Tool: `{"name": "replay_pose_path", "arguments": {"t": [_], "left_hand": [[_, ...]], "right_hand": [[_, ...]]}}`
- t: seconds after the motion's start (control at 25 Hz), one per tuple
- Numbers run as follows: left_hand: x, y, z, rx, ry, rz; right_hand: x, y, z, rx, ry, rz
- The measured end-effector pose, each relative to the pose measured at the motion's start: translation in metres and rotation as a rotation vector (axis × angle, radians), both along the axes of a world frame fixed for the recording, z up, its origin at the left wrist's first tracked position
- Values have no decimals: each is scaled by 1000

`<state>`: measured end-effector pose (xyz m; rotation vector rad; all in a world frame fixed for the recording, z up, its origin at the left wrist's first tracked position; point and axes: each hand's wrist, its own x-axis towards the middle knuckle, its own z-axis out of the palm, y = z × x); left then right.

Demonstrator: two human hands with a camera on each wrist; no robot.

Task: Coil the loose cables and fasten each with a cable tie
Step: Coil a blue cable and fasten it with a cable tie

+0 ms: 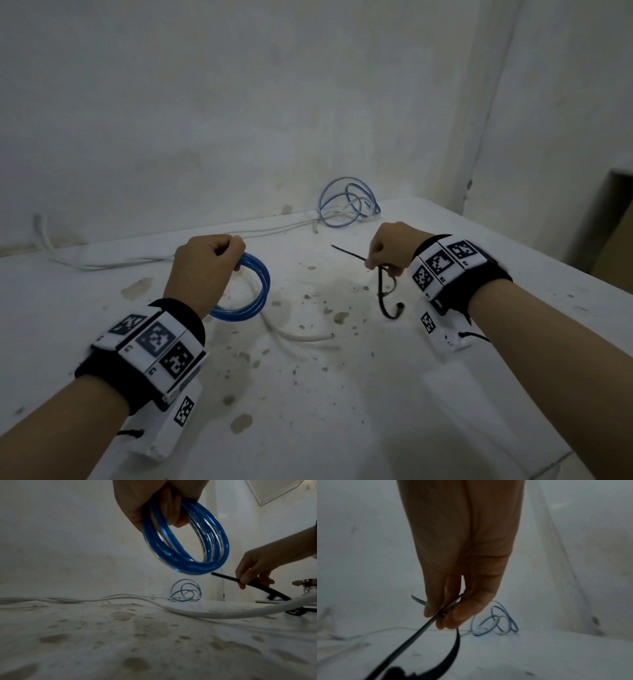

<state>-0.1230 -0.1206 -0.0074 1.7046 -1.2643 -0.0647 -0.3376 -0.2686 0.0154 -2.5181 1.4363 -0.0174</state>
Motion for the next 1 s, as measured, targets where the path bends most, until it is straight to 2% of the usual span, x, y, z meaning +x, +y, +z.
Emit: {"name": "replay_pose_path", "arguments": {"t": [0.08,0.28,0.36,0.4,0.44,0.48,0.56,0.64,0.68,0.8,0.92,1.0], "left_hand": [[13,11,1,-4,2,39],[44,34,4,-29,-22,150],[56,40,5,-38,-15,210],[61,43,6,-44,0,238],[67,46,6,-54,21,268],[73,49,5,-62,40,293],[82,54,5,-73,72,327],[90,57,5,-84,90,353],[94,59,6,-93,97,357],[100,60,4,-132,129,316],[100,60,2,-180,170,281],[101,59,1,-179,180,285]], "right_hand": [[24,14,10,-7,-111,87],[65,31,25,-207,-111,115],[77,39,32,-380,-229,108],[83,45,35,-402,-357,132],[91,55,38,-329,-534,186],[99,67,42,-176,-727,262],[116,95,48,220,-968,466],[135,120,49,498,-950,629],[148,130,46,547,-895,680],[178,149,29,513,-834,643],[197,156,12,414,-907,495],[204,156,4,281,-963,439]]}}
